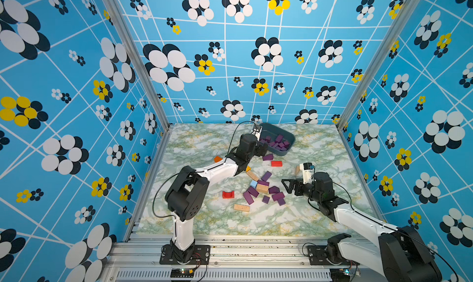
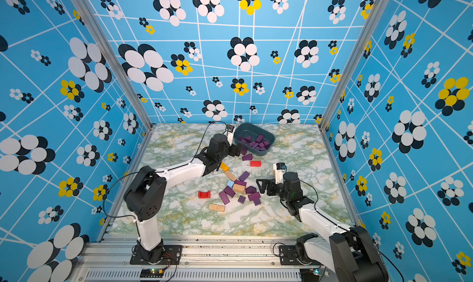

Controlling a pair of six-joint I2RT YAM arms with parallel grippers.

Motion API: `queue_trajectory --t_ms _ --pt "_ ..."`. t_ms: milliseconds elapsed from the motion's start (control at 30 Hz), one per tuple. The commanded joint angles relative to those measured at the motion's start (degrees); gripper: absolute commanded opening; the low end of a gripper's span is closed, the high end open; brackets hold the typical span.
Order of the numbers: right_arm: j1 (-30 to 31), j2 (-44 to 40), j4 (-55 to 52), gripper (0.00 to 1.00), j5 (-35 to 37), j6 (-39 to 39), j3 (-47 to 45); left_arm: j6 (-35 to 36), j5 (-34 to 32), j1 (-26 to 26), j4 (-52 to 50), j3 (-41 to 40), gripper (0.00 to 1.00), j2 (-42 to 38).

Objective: Pick purple bricks into the storage bin
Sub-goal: Place the building block in the storage box, then pick up the building block from the center of the board.

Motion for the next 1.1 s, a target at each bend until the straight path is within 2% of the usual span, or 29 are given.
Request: queue_trajectory --t_ms 0,267,400,533,800,1067 --pt "0.04 2.75 -7.78 0.99 6.48 -0.84 2.67 0.39 -1.72 -0.56 1.19 -8.22 0.95 -7.75" --pt "0.30 6.13 -9.29 0.98 4.53 -0.07 4.69 1.10 4.17 -0.64 -6.02 -24.82 0.98 -26.34" --pt "2.38 7.11 -13.35 0.84 7.07 0.68 6.98 1.49 8.21 -0.80 -7.58 -32.38 0.99 -33.52" --pt "7.68 9.74 -20.59 0.77 12.90 -0.54 11.86 -0.16 10.16 -0.87 -5.59 -39.57 0.99 -39.05" --pt "12.03 13.28 -25.38 0.56 12.38 4.18 15.86 -0.35 11.48 -0.80 3.52 -49.20 0.99 -42.62" --pt "16.34 12.20 -32.81 0.52 14.57 7.29 18.60 -4.04 12.23 -0.80 7.65 -51.97 0.99 -42.32"
